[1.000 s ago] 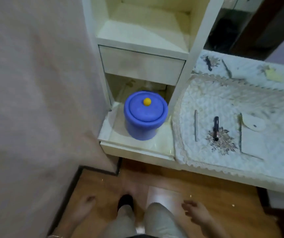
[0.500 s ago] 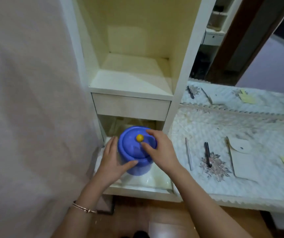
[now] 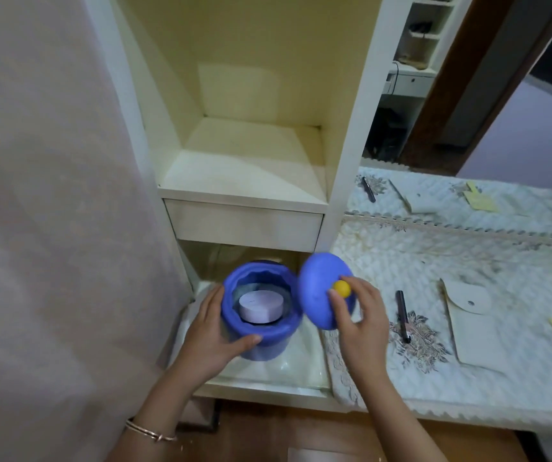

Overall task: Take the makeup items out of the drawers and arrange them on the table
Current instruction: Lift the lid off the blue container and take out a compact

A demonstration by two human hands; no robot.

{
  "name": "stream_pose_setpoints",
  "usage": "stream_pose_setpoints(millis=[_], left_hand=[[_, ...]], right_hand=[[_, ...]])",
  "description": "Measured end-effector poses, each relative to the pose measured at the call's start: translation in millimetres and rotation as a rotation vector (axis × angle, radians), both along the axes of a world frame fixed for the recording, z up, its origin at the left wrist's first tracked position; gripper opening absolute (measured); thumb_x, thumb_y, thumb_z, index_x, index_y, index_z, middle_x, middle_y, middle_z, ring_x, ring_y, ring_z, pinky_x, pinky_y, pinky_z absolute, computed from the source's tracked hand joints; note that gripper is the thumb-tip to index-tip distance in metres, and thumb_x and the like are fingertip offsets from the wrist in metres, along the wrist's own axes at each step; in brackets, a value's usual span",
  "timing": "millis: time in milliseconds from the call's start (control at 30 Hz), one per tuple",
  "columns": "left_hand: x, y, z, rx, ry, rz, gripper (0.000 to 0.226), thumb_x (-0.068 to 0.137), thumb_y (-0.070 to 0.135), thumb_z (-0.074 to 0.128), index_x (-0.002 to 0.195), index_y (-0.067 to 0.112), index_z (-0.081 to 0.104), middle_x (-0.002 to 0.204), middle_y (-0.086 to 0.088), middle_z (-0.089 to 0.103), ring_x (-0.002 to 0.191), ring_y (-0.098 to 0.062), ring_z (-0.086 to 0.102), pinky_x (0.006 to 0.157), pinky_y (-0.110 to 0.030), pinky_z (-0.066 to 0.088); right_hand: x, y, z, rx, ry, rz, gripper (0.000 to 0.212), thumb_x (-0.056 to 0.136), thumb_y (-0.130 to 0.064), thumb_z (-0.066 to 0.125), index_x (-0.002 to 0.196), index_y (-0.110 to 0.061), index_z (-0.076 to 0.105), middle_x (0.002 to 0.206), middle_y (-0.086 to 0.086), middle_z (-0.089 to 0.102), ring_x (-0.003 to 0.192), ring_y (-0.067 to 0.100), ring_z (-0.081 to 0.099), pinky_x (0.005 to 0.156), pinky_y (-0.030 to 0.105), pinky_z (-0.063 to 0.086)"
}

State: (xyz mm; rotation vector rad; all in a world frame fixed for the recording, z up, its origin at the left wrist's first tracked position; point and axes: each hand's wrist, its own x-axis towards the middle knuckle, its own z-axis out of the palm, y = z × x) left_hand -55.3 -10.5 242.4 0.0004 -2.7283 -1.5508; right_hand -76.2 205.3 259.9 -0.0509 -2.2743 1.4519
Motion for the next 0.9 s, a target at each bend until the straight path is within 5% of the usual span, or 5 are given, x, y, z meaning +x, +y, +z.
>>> stream_pose_setpoints(millis=[167, 367, 567, 733, 900], left_hand=[[0.7, 0.6, 1.6, -0.024, -0.027, 0.003, 0.096, 0.035, 0.091, 0.050, 0.117, 0.060, 0.012, 0.134, 0.027, 0.022, 0.123, 0.011, 0.019, 0.104, -0.015, 0.019], [3.7, 1.7, -3.2, 0.073, -0.036, 0.000, 0.091, 0.048, 0.064, 0.069, 0.121, 0.058, 0.014, 0.132, 0.033, 0.021, 0.108, 0.040, 0.014, 0.084, 0.015, 0.016], [3.7, 3.5, -7.5, 0.202, -0.012, 0.019, 0.083, 0.052, 0.051, 0.074, 0.118, 0.053, 0.024, 0.121, 0.046, 0.029, 0.110, 0.033, 0.027, 0.083, 0.011, 0.025], [3.7, -0.4, -13.9, 0.240, -0.058, 0.023, 0.093, 0.044, 0.063, 0.077, 0.118, 0.059, 0.020, 0.127, 0.040, 0.025, 0.113, 0.031, 0.030, 0.085, 0.009, 0.029], [3.6, 0.5, -9.7, 0.257, -0.051, 0.005, 0.084, 0.050, 0.051, 0.075, 0.114, 0.060, 0.021, 0.122, 0.041, 0.024, 0.107, 0.037, 0.027, 0.079, 0.011, 0.028]], right_hand=[[-5.4, 29.0, -66.3, 0.246, -0.389, -0.078, 0.018, 0.081, -0.017, 0.066, 0.092, -0.003, 0.066, 0.095, 0.015, 0.065, 0.092, 0.033, 0.058, 0.077, 0.033, 0.040], [-3.2, 19.8, -80.9, 0.418, -0.559, 0.049, 0.040, 0.079, -0.021, 0.066, 0.113, -0.001, 0.060, 0.119, 0.017, 0.059, 0.111, 0.032, 0.054, 0.097, 0.040, 0.041], [-9.4, -15.5, 1.7, 0.177, -0.140, 0.169, 0.029, 0.082, -0.016, 0.066, 0.109, -0.011, 0.061, 0.101, -0.003, 0.059, 0.097, 0.013, 0.055, 0.080, 0.005, 0.036], [-50.1, -66.4, 27.8, 0.728, -0.481, 0.733, 0.048, 0.080, -0.023, 0.064, 0.125, -0.012, 0.051, 0.124, 0.009, 0.057, 0.115, 0.024, 0.052, 0.094, 0.027, 0.039], [-64.9, -86.6, 17.8, 1.077, -0.600, 0.816, 0.039, 0.082, -0.025, 0.058, 0.117, -0.011, 0.054, 0.115, 0.014, 0.062, 0.105, 0.030, 0.057, 0.088, 0.034, 0.045]])
